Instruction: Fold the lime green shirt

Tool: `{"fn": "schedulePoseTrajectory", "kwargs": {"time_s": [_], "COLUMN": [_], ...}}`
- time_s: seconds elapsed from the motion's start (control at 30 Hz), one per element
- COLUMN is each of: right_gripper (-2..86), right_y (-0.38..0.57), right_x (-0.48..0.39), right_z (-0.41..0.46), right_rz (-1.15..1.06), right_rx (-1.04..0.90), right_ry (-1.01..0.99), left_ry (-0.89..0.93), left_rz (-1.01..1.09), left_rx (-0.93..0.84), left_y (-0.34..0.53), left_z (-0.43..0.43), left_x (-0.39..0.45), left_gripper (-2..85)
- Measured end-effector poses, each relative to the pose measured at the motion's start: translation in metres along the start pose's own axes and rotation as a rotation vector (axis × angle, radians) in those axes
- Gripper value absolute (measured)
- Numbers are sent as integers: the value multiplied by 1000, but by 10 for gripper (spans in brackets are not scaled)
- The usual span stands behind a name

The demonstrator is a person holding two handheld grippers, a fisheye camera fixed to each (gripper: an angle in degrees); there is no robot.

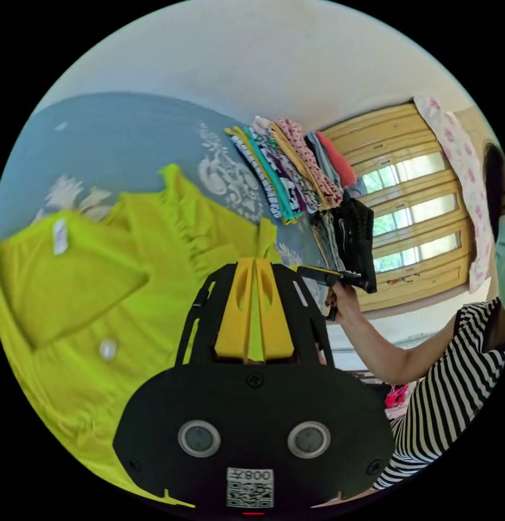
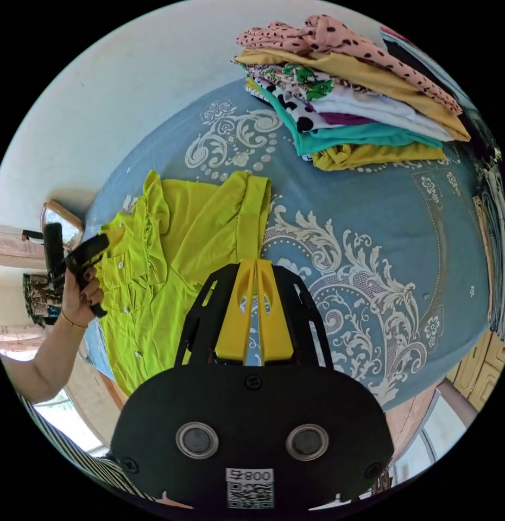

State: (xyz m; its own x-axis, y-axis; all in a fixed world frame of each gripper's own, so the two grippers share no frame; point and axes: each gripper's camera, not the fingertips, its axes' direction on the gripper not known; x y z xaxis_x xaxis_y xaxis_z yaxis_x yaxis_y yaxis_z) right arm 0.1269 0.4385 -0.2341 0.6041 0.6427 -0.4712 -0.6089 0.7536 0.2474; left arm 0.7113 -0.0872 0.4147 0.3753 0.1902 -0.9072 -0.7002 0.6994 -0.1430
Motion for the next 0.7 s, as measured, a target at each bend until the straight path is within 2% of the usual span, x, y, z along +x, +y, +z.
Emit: {"fn": "schedulePoseTrajectory", "kwargs": {"time_s": [0.13, 0.23, 0.33, 0.43, 0.53, 0.7], "right_gripper": [1, 2, 3, 4, 10, 47], "right_y": [-17, -29, -32, -36, -57, -98], "right_x": [-51, -82, -101, -146, -235, -438], "right_z": [21, 68, 78, 76, 93, 172], "right_rz": [-115, -168, -129, -163, -376, -830], "right_rx": [-31, -201, -203, -116, -80, -143], "right_ry": [31, 62, 52, 32, -134, -323], "left_ry": [-185, -349, -452, -465, -475, -398], "left_rz": [-253, -469, -676, -799, -848, -860], "left_rx": [118, 255, 404, 504, 539, 582], "left_y": [72, 121, 171, 211, 236, 260], "left_z": [-109, -190, -261, -313, -348, -385], "left_x": [-29, -48, -64, -75, -78, -78], "left_gripper": [12, 22, 37, 57, 70, 69]}}
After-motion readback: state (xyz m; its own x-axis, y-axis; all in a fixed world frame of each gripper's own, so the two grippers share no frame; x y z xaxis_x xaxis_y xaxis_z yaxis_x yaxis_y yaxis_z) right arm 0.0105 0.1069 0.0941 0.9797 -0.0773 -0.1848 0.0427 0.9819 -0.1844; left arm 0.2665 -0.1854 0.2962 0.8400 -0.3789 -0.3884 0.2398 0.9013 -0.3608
